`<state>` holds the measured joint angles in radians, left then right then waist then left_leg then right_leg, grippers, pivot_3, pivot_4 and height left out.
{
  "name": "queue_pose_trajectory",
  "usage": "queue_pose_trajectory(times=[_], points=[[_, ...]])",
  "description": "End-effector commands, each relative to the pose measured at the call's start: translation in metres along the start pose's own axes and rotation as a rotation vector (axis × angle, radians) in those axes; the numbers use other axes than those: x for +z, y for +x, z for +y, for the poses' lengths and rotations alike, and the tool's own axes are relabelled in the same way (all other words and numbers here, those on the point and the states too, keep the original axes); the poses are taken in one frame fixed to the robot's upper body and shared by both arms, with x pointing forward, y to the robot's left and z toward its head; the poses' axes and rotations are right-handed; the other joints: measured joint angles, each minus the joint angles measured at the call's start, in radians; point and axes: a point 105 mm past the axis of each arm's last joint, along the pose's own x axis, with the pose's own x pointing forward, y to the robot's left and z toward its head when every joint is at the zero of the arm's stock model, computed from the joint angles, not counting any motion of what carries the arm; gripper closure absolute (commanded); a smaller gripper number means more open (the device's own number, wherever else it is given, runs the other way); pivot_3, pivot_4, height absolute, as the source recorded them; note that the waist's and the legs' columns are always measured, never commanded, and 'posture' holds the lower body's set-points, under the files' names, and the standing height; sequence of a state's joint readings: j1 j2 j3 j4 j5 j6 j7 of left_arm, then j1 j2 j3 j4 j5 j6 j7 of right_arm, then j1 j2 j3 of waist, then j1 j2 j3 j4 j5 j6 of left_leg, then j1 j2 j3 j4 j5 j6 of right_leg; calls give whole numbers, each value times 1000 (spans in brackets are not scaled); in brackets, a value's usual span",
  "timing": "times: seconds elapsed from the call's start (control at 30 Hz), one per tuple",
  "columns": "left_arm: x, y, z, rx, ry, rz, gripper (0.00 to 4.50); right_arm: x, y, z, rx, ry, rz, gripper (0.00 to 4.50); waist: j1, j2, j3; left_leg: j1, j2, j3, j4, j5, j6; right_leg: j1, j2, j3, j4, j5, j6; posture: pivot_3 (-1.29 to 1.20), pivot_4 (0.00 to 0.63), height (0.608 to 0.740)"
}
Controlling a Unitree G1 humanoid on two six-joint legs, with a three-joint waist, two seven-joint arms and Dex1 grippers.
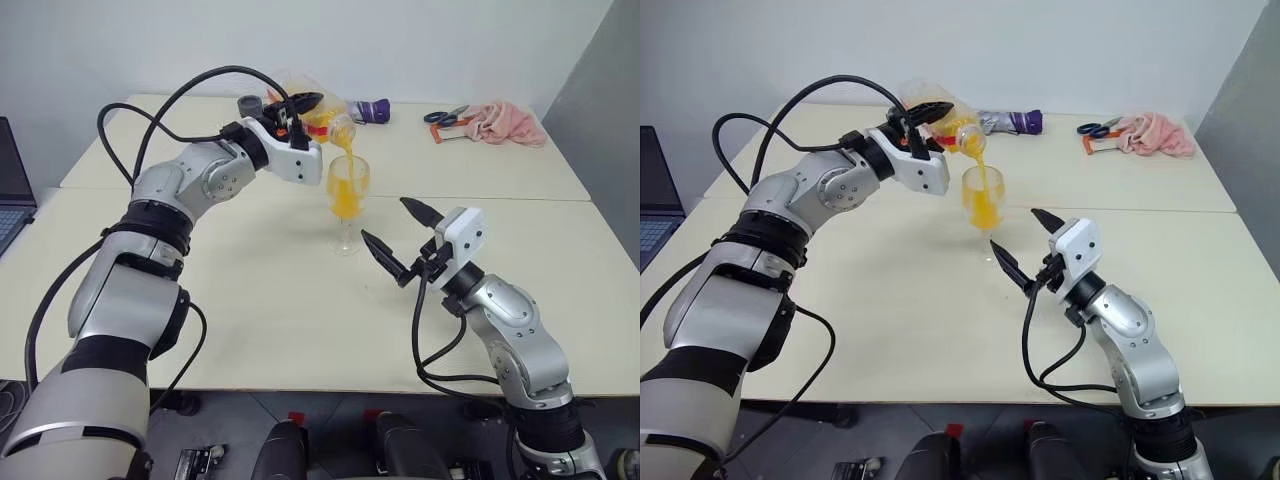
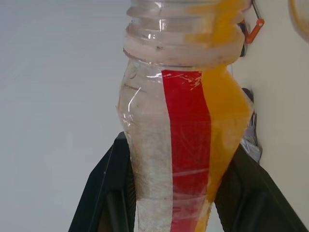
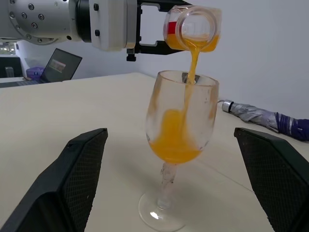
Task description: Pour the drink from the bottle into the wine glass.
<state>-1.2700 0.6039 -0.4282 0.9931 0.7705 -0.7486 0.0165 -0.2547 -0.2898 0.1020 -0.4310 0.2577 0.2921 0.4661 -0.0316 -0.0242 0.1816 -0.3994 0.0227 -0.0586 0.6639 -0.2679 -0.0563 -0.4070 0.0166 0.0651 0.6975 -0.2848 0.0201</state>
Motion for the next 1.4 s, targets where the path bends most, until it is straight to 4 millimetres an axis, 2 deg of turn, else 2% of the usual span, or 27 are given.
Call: queue_pose_trajectory(times=[0.03,1.4], points=[[-2,2,25,70,33,-1,2811,16,0,6,23,-23,-56,0,0,0,0,0,0,0,0,0,0,0,0,0,0,0,0,0,150,740],[-2,4,28,74,83,-7,2811,12,1,16,44,9,-45,0,0,0,0,0,0,0,0,0,0,0,0,0,0,0,0,0,150,740]])
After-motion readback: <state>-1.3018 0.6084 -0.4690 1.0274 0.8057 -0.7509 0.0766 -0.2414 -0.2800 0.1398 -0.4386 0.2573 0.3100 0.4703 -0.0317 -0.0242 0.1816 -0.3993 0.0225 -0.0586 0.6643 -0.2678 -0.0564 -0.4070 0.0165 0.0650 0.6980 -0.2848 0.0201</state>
